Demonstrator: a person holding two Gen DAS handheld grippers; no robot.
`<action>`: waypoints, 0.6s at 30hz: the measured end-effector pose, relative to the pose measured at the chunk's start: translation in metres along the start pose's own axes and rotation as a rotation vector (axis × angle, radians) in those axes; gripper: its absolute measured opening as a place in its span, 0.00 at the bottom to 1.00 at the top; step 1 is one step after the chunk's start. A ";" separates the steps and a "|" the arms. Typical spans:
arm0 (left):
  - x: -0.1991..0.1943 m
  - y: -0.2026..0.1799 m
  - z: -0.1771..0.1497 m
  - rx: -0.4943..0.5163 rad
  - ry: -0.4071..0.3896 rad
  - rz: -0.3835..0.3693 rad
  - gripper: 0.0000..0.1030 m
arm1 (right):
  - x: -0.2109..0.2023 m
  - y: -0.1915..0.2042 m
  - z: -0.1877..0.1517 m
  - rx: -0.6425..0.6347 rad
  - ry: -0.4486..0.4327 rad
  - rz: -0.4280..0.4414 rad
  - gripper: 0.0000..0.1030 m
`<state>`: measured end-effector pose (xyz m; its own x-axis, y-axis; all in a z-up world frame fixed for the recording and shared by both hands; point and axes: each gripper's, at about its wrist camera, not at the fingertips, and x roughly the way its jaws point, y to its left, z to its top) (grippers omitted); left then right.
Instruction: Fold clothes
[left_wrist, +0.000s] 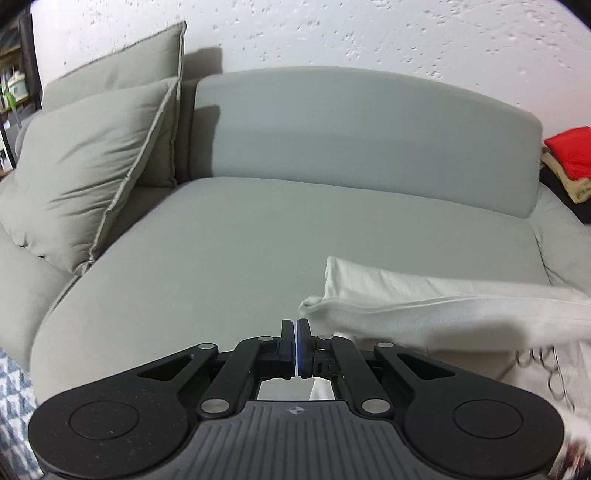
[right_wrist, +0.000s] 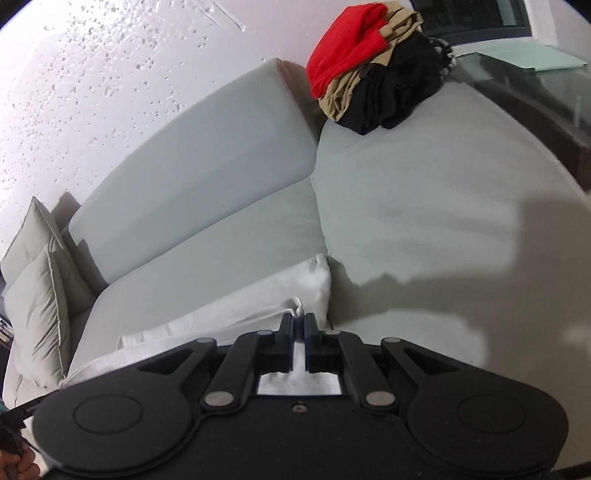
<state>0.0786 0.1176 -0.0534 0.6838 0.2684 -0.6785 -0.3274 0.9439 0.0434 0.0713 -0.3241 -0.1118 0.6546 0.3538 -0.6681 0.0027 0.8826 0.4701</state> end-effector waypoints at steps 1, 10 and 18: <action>-0.002 0.002 -0.008 -0.013 0.012 -0.005 0.01 | -0.004 -0.003 -0.006 0.006 0.001 -0.002 0.05; -0.008 0.031 -0.044 -0.190 0.158 -0.087 0.10 | -0.019 -0.013 -0.034 0.041 0.082 -0.061 0.22; -0.007 0.053 -0.043 -0.368 0.177 -0.224 0.39 | -0.045 -0.024 -0.045 0.289 0.068 0.145 0.69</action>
<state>0.0284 0.1570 -0.0781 0.6529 -0.0013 -0.7574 -0.4156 0.8354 -0.3597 0.0075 -0.3475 -0.1193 0.6120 0.4975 -0.6148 0.1341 0.7008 0.7007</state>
